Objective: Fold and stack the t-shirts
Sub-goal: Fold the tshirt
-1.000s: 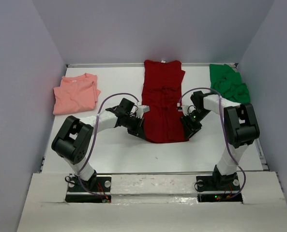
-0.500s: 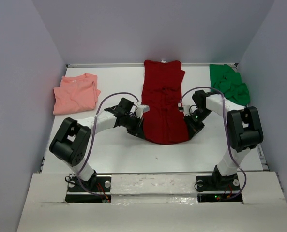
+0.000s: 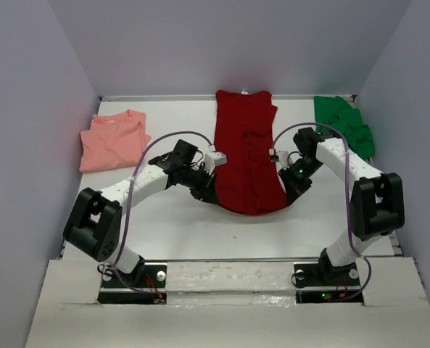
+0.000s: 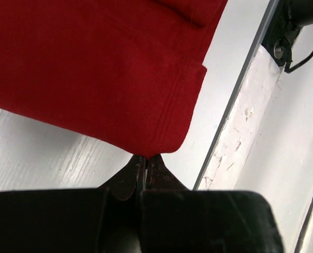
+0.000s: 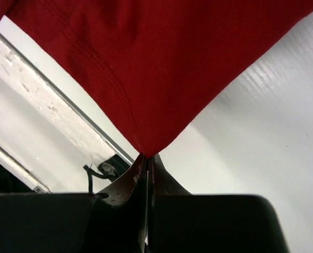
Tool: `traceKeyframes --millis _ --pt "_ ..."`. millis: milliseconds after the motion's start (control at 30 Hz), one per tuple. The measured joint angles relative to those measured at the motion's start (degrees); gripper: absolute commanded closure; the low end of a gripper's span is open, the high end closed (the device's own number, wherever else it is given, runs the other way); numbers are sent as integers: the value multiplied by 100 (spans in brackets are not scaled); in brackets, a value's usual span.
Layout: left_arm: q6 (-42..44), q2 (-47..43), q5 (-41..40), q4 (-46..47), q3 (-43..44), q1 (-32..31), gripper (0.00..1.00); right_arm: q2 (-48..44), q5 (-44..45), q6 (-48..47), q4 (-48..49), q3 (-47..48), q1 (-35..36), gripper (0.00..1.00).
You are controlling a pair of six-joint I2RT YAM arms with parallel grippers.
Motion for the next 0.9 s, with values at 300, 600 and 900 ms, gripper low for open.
traceKeyframes --millis 300,600,900 --pt "739 -57 407 -599 323 0 100 -468 -212 -527 -455 350 0 100" --pt "1259 -57 590 -1078 752 0 100 -575 -264 -743 -553 393 0 100" --pt "1379 142 400 -1193 1268 0 100 -533 -247 -662 -592 960 0 100"
